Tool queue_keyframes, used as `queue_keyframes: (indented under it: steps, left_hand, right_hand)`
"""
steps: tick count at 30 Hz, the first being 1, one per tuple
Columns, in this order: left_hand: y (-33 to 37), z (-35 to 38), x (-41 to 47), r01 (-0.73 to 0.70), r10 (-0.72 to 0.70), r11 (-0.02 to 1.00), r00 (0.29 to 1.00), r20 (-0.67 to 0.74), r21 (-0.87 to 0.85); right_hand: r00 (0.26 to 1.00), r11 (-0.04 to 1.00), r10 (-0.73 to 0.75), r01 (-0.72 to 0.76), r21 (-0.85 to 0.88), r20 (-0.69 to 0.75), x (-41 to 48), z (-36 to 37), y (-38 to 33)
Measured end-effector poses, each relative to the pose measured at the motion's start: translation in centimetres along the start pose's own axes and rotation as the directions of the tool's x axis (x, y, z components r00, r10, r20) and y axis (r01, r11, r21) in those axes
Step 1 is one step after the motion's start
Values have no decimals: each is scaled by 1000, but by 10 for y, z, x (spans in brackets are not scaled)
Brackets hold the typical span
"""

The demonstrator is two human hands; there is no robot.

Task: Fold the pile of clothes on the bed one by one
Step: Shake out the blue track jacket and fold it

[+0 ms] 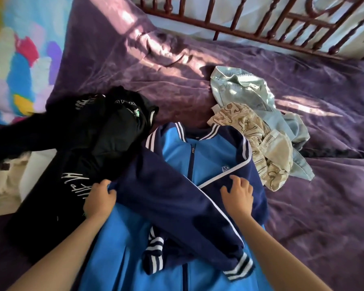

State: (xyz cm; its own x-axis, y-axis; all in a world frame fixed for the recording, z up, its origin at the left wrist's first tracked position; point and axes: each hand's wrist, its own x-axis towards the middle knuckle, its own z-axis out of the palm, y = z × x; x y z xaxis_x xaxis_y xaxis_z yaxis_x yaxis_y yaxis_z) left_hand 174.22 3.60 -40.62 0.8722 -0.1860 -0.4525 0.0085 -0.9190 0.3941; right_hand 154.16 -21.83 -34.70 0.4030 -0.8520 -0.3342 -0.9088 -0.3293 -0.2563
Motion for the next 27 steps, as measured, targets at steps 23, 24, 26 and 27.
queue_keyframes:
  steps: [23, 24, 26, 27]
  left_hand:
    - [182, 55, 79, -346, 337, 938, 911, -237, 2]
    - [190, 57, 84, -384, 376, 923, 908, -187, -8]
    - [200, 60, 102, -357, 356, 934, 932, -66, -6]
    - [202, 59, 113, -298, 298, 954, 954, -20, 15]
  right_hand:
    - [988, 948, -141, 119, -295, -56, 169, -13, -9]
    - [982, 955, -170, 145, -257, -79, 175, -12, -15]
    - [979, 975, -177, 161, -153, -97, 188, -16, -23]
    - [983, 982, -165, 155, -110, -84, 195, -20, -26]
